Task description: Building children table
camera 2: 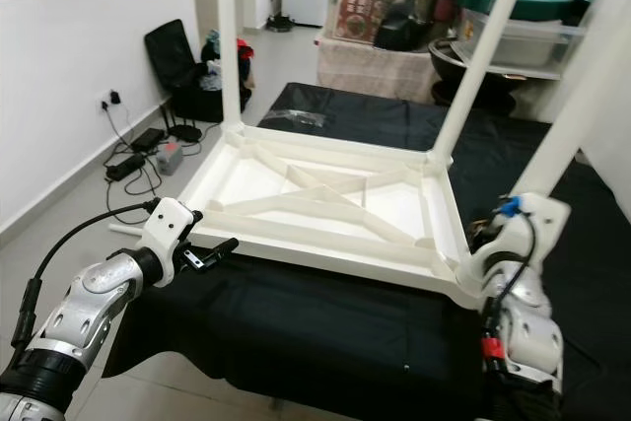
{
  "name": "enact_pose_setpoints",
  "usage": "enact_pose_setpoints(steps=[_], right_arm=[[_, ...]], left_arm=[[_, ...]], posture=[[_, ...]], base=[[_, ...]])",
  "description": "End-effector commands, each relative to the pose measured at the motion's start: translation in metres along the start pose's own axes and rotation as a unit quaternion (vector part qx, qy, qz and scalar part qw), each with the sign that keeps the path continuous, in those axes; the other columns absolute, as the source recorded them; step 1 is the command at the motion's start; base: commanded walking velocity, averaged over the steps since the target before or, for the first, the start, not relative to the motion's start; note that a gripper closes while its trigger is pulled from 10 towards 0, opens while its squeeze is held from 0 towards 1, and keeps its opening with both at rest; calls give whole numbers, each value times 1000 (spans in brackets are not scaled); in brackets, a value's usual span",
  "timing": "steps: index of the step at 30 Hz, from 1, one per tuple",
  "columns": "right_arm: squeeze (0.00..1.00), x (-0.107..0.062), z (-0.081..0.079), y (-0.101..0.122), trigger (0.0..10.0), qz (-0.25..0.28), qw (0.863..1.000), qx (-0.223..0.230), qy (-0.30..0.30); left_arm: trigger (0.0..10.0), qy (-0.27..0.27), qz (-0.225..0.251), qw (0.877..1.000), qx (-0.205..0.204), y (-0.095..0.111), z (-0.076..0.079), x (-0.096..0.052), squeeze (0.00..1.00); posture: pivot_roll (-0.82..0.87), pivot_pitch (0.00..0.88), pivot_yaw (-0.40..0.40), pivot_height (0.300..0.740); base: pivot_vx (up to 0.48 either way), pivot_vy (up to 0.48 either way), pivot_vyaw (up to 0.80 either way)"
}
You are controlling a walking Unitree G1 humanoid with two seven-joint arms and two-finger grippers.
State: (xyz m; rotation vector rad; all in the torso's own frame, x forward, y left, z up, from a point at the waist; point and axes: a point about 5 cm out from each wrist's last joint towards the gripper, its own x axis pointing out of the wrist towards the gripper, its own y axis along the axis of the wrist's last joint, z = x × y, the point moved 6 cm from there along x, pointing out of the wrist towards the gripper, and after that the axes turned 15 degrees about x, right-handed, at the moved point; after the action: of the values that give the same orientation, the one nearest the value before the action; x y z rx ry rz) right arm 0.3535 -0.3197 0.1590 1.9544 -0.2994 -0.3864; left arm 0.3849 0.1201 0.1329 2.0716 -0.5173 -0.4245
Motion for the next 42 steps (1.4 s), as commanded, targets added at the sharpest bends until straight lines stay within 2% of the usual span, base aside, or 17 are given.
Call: enact_pose_setpoints(steps=[1,5,10,15,22,23,24,27,29,30,31,32,33,36,40,41,42], right_arm=[[0,2,-30,17,10000,0,995,11,98],[0,-11,-70,31,10000,-19,964,-14,264],[0,-80,-108,15,10000,-106,846,-93,514],[0,-93,-112,-2,10000,-136,822,-120,540],[0,-79,-105,-15,9882,-143,838,-122,513],[0,-70,-102,-12,3098,-135,851,-113,494],[0,-51,-93,-9,0,-121,885,-101,438],[0,-15,-65,-6,0,-102,946,-73,300],[0,-15,-65,-6,0,-102,946,-73,300],[0,12,-2,2,0,-57,994,-36,87],[0,12,-2,2,0,-57,994,-36,87],[0,15,29,4,0,-38,999,-18,-8],[0,15,29,4,0,-38,999,-18,-8],[0,0,90,1,0,-8,986,8,-167],[0,-13,103,-6,0,-8,978,-3,-210],[0,-11,88,-15,3569,-22,983,13,-180],[0,-7,68,-16,10000,-22,990,30,-135]], left_arm=[[10000,-5,-7,1000,4,-3,2,-2,0],[10000,-6,-9,1000,5,-5,3,-3,0],[10000,-3,-9,1000,6,-5,1,-4,0],[10000,-3,-12,1000,7,-7,2,-5,0],[10000,-5,-12,1000,8,-7,3,-6,0],[10000,-5,-13,1000,8,-7,3,-6,0],[10000,-5,-13,1000,9,-7,2,-6,0],[10000,-4,-13,1000,10,-7,1,-5,0],[10000,-4,-13,1000,10,-7,1,-5,0],[10000,-5,-11,1000,10,-5,2,-3,0],[10000,-5,-11,1000,10,-5,2,-3,0],[10000,-5,-10,1000,10,-5,3,-3,0],[10000,-5,-10,1000,10,-5,3,-3,0],[10000,-4,-11,1000,10,-5,2,-3,0],[10000,-3,-12,1000,11,-6,1,-4,0],[10000,-4,-13,1000,11,-7,2,-3,0],[10000,-5,-12,1000,11,-6,3,-3,0]], posture=[[52,0,-61,740],[55,0,-65,740],[61,0,-75,740],[62,0,-78,740],[65,0,-76,740],[65,0,-73,740],[61,0,-68,740],[59,0,-66,740],[59,0,-66,740],[56,0,-66,740],[56,0,-66,740],[56,0,-66,740],[56,0,-66,740],[58,0,-63,740],[51,0,-59,740],[46,0,-55,740],[44,0,-52,740]], base=[[0,0,0],[0,0,0],[0,0,0],[0,0,0],[0,0,0],[0,0,0],[0,0,0],[0,0,0],[0,0,0],[0,0,0],[0,0,0],[0,0,0],[0,0,0],[0,0,0],[0,0,0],[0,0,0],[0,0,0]])
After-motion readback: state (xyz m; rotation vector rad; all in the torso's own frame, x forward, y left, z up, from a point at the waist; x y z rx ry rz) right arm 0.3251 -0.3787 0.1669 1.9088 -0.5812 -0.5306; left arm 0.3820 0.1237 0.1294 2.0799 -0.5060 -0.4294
